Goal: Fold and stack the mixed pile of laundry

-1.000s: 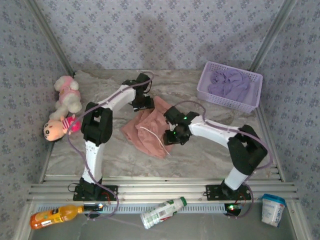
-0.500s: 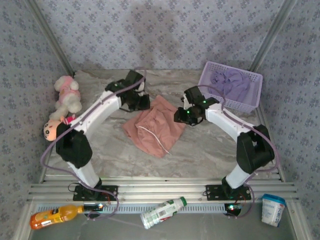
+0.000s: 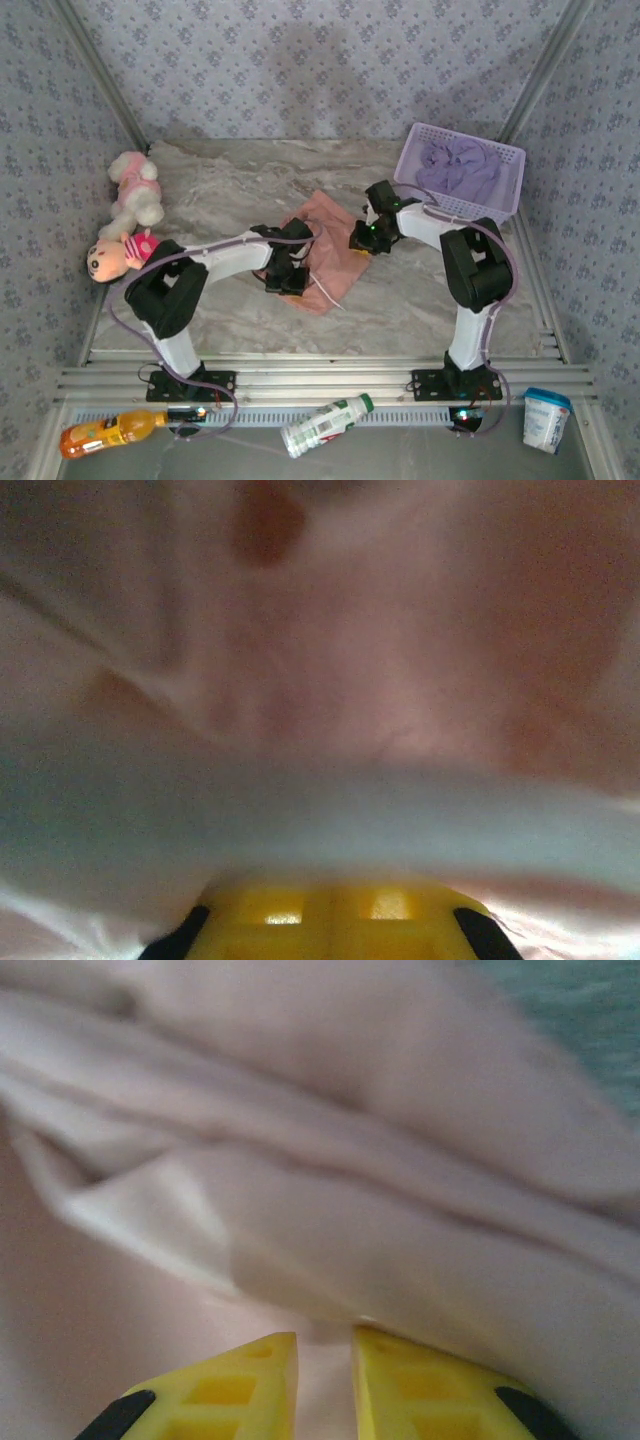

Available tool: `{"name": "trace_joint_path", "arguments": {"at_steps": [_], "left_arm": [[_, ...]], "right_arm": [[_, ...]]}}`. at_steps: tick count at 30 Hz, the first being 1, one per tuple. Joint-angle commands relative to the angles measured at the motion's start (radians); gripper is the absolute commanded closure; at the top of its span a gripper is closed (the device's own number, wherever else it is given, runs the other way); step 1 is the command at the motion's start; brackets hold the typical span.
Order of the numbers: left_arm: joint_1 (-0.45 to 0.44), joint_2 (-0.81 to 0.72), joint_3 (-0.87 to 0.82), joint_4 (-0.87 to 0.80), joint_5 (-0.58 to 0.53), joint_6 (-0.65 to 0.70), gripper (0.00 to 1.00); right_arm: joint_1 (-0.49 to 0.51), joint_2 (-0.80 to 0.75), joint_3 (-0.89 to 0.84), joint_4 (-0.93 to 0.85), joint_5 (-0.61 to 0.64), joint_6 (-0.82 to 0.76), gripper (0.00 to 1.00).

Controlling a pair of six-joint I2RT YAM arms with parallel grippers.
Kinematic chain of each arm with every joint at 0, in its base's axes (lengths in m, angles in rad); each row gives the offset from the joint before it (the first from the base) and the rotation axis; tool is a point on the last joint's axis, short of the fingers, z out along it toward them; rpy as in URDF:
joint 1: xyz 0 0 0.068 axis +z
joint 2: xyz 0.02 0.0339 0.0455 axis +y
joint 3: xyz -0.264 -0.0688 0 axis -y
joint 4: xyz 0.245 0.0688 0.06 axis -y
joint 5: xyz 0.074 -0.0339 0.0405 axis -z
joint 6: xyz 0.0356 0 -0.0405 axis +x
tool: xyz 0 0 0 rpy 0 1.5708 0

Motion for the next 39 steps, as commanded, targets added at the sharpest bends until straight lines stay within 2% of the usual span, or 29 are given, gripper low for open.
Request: {"name": "trace_joint_path", "arguments": {"at_steps": [1, 8, 11, 15, 19, 23, 30, 36, 39], "left_arm": [[0.038, 0.044, -0.007, -0.027, -0.086, 0.034, 0.98], [0.097, 0.061, 0.100, -0.192, -0.238, 0.203, 0.96], [0.098, 0.036, 0.185, -0.275, -0.212, 0.237, 0.90], [0.072, -0.048, 0.254, -0.316, -0.140, 0.183, 0.78], [0.062, -0.123, 0.214, -0.201, -0.047, 0.062, 0.78], [0.055, -0.097, 0.132, -0.035, 0.041, -0.035, 0.80], [0.041, 0.014, 0.047, 0.053, 0.002, -0.062, 0.82], [0.039, 0.036, 0.084, -0.066, -0.079, -0.021, 0.83], [0.035, 0.000, 0.169, -0.147, -0.139, 0.010, 0.77]], "right_arm": [[-0.025, 0.008, -0.008, -0.001, 0.049, -0.001, 0.76], [-0.008, -0.014, -0.038, -0.020, 0.062, -0.015, 0.76], [0.022, -0.076, -0.025, -0.060, 0.080, -0.031, 0.75], [0.082, -0.182, 0.011, -0.113, 0.112, -0.046, 0.73], [0.149, -0.209, 0.002, -0.106, 0.107, -0.039, 0.72], [0.180, -0.147, 0.009, -0.066, 0.084, -0.016, 0.72], [0.131, -0.011, 0.014, 0.065, 0.051, 0.066, 0.72], [0.110, 0.038, 0.057, 0.041, 0.028, 0.087, 0.70], [0.111, -0.009, 0.077, 0.004, 0.039, 0.048, 0.61]]}}
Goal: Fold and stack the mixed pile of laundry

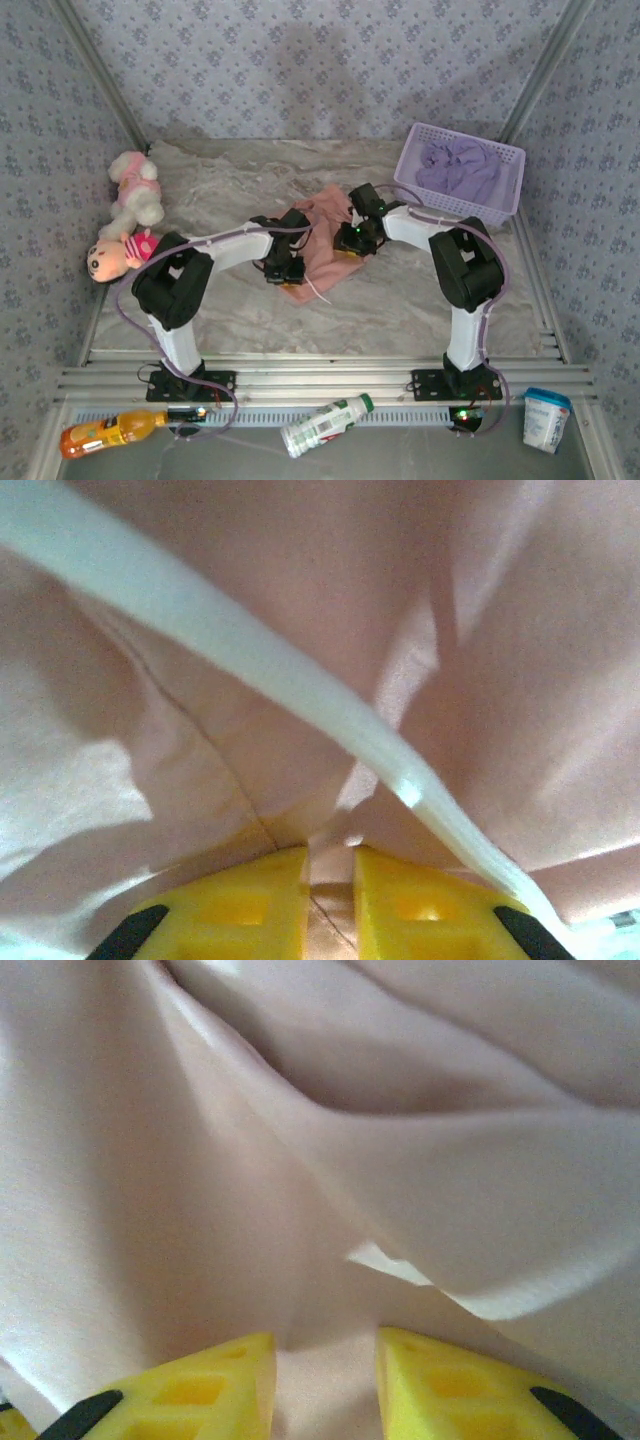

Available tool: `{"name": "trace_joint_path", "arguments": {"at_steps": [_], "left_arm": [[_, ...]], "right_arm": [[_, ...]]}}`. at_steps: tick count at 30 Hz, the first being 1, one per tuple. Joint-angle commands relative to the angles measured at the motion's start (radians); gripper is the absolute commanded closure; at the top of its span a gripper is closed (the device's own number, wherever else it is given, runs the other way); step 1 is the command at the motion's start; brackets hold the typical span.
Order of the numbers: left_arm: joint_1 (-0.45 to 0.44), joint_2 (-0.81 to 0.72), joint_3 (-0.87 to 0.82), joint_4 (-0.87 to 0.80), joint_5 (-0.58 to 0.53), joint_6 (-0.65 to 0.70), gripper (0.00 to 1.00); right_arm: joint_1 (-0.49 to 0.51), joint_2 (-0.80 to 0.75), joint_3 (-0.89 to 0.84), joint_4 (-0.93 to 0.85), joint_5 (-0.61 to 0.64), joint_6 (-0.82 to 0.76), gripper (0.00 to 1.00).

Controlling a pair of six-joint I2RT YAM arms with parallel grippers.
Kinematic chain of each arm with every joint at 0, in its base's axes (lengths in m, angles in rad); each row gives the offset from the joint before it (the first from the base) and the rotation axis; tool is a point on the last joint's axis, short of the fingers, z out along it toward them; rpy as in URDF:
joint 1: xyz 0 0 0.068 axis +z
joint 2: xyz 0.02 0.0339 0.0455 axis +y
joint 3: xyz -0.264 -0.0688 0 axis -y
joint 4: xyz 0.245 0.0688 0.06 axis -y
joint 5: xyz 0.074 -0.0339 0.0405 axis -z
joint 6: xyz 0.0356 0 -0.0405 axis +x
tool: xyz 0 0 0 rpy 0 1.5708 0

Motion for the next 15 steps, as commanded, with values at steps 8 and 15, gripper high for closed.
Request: {"name": "trace_joint_path", "arguments": {"at_steps": [8, 15], "left_arm": [[-0.058, -0.077, 0.314, -0.218, -0.164, 0.090, 0.01], [-0.110, 0.104, 0.412, -0.199, -0.268, 0.044, 0.02]], "right_arm": [[-0.042, -0.290, 0.019, -0.164, 0.075, -0.041, 0.16], [-0.188, -0.489, -0.116, -0.202, 0.103, -0.029, 0.12]]}}
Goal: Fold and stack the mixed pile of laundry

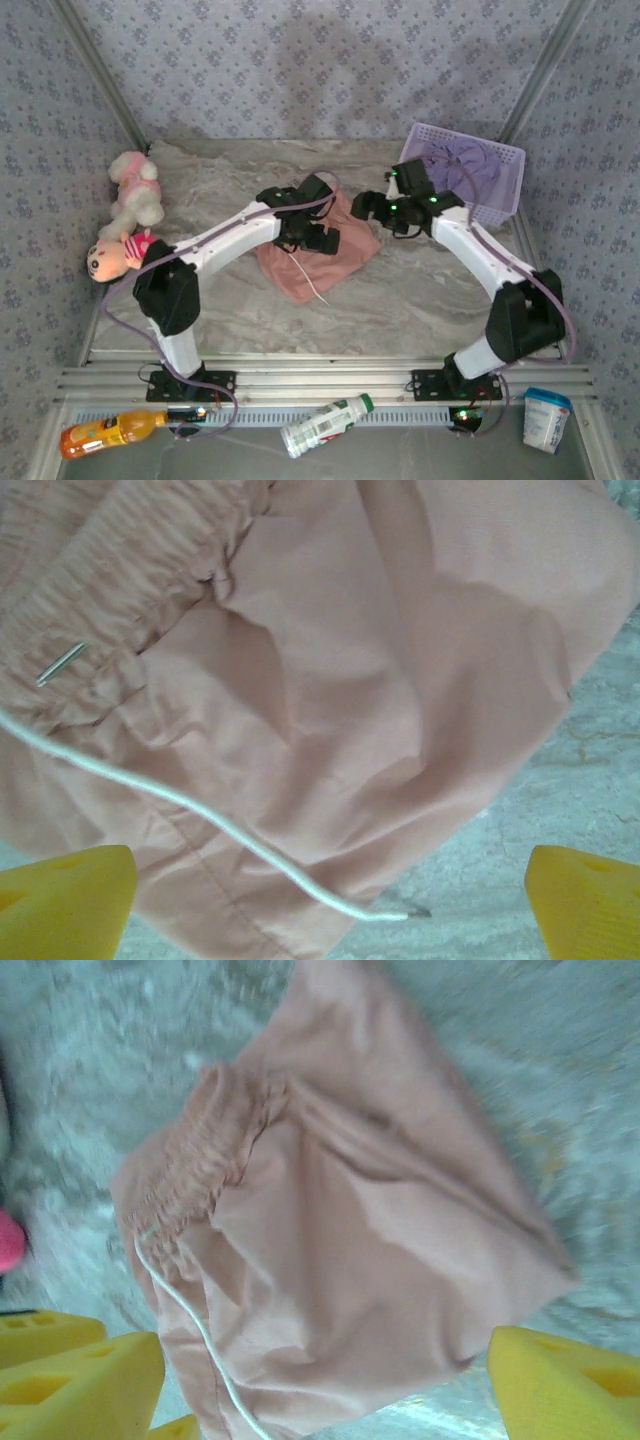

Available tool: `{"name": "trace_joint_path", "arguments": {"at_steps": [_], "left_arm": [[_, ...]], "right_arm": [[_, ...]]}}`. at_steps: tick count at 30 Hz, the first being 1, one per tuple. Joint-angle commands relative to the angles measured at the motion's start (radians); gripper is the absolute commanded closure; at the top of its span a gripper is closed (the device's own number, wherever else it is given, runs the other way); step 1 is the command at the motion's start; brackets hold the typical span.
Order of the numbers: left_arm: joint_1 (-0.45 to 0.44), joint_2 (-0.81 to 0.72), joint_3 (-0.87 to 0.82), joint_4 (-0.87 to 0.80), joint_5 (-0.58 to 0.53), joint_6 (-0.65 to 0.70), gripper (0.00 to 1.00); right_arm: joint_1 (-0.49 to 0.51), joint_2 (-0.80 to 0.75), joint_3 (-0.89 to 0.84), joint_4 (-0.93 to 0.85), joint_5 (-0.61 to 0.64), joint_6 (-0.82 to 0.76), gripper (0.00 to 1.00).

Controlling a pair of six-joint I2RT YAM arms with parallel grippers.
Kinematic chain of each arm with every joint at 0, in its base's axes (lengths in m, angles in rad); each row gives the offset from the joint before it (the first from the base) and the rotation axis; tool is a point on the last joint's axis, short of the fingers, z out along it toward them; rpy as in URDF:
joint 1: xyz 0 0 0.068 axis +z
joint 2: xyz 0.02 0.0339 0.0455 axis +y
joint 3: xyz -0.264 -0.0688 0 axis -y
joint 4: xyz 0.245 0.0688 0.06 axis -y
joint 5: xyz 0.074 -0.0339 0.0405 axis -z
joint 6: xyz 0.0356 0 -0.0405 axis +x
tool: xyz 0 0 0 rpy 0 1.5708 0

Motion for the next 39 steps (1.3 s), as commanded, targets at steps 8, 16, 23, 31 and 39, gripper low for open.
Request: {"name": "trace_joint_path", "arguments": {"at_steps": [8, 16, 23, 31, 39], "left_arm": [[-0.013, 0.339, 0.156, -0.066, -0.184, -0.051, 0.17], [0.167, 0.413, 0.157, -0.004, -0.132, -0.142, 0.19], [0.442, 0.446, 0.212, 0.046, -0.056, -0.229, 0.19], [0.647, 0.572, 0.486, 0.010, 0.036, -0.306, 0.19], [0.699, 0.703, 0.855, -0.094, 0.133, -0.340, 0.00]], "right_arm": [[-0.172, -0.181, -0.167, -0.109, 0.057, 0.014, 0.00], [-0.233, -0.217, -0.225, -0.097, 0.024, 0.034, 0.00], [-0.236, -0.190, -0.219, -0.101, 0.043, 0.077, 0.00], [-0.290, -0.128, -0.234, -0.051, 0.088, 0.121, 0.00], [-0.386, -0.030, -0.079, -0.073, 0.177, 0.098, 0.00]]}}
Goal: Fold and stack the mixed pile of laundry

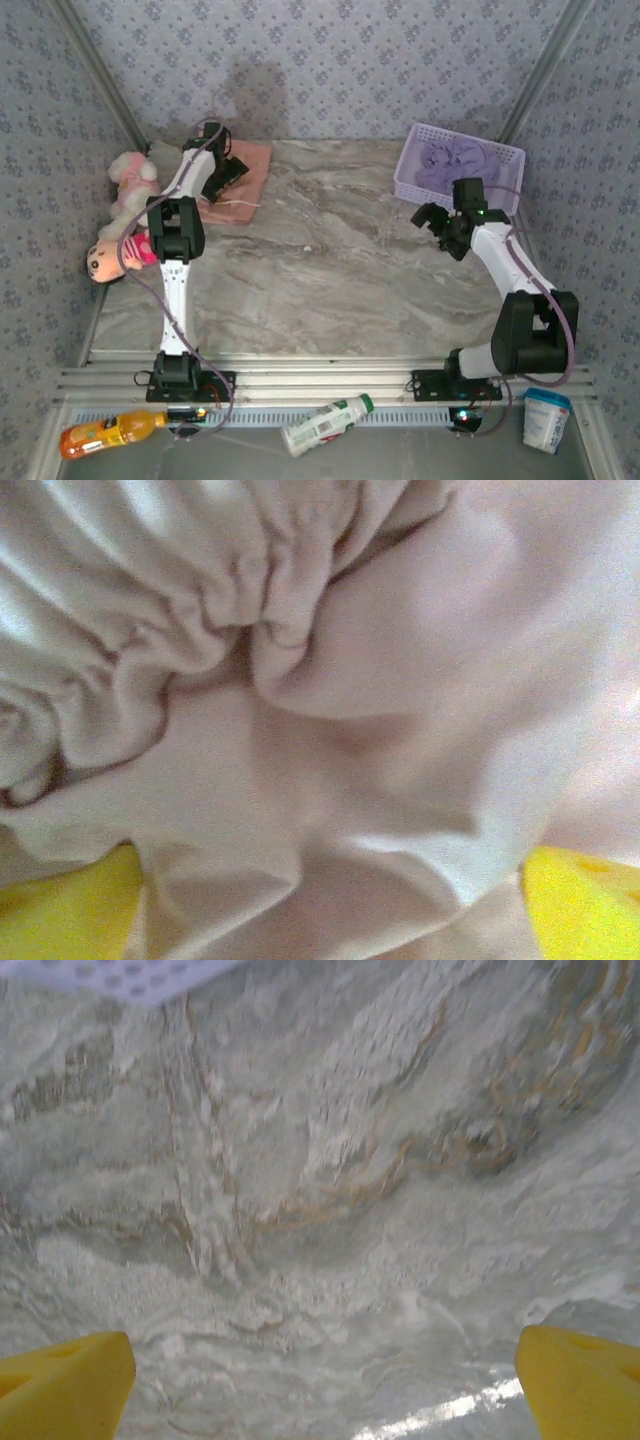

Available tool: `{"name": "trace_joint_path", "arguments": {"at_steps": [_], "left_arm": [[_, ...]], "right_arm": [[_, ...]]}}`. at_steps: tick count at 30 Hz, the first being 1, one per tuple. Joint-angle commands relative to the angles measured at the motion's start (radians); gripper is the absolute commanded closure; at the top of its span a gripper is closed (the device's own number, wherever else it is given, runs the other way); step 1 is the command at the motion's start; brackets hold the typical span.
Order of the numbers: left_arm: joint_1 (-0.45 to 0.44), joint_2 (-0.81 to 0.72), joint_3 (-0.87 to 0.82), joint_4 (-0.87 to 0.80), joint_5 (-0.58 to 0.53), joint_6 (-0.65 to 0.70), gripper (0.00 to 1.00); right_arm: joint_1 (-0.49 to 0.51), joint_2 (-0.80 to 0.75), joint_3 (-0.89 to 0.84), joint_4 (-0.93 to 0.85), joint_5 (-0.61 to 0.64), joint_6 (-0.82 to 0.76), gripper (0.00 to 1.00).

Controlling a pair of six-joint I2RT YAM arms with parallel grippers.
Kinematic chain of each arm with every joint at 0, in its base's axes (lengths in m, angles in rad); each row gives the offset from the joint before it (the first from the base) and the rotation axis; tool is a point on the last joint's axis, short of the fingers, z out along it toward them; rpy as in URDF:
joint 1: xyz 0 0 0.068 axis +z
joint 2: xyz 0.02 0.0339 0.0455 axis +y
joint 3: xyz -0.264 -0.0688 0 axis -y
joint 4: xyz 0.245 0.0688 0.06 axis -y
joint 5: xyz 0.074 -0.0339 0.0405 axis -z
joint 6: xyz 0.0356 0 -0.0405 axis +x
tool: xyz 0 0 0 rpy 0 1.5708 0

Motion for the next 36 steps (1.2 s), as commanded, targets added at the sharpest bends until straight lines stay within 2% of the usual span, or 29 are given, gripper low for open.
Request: {"name": "trace_joint_path", "arguments": {"at_steps": [1, 3, 6, 13, 16, 19, 26, 29, 32, 33, 35, 36], "left_arm": [[-0.013, 0.009, 0.132, -0.088, 0.057, 0.013, 0.00], [-0.029, -0.013, 0.170, -0.108, 0.049, 0.057, 0.00], [-0.064, -0.093, 0.124, -0.100, 0.041, 0.111, 0.00], [-0.233, -0.367, -0.299, 0.080, 0.109, 0.185, 0.00], [-0.327, -0.481, -0.528, 0.179, 0.087, 0.175, 0.00], [-0.391, -0.529, -0.659, 0.205, 0.045, 0.135, 0.00], [-0.437, -0.494, -0.680, 0.150, -0.020, 0.066, 0.00], [-0.438, -0.468, -0.643, 0.131, -0.028, 0.037, 0.00], [-0.445, -0.453, -0.620, 0.129, -0.029, 0.019, 0.00], [-0.447, -0.452, -0.616, 0.125, -0.035, 0.016, 0.00], [-0.448, -0.448, -0.610, 0.114, -0.041, 0.012, 0.00], [-0.448, -0.447, -0.608, 0.107, -0.046, 0.011, 0.00]], "right_arm": [[-0.047, 0.057, 0.124, -0.010, 0.058, -0.001, 0.00], [-0.075, 0.113, 0.203, -0.023, 0.057, -0.003, 0.03], [-0.118, 0.221, 0.342, -0.075, 0.065, -0.018, 0.06], [-0.215, 0.523, 0.695, -0.150, 0.105, -0.047, 0.11], [-0.244, 0.675, 0.859, -0.161, 0.080, -0.082, 0.13], [-0.263, 0.829, 1.029, -0.192, 0.067, -0.076, 0.14], [-0.274, 1.113, 1.366, -0.264, 0.088, -0.043, 0.17], [-0.272, 1.176, 1.417, -0.253, 0.073, -0.022, 0.20], [-0.259, 1.189, 1.394, -0.232, 0.072, -0.022, 0.22], [-0.256, 1.189, 1.377, -0.213, 0.065, -0.024, 0.25], [-0.256, 1.195, 1.361, -0.190, 0.038, -0.025, 0.43], [-0.257, 1.197, 1.363, -0.186, 0.023, -0.025, 0.58]]}}
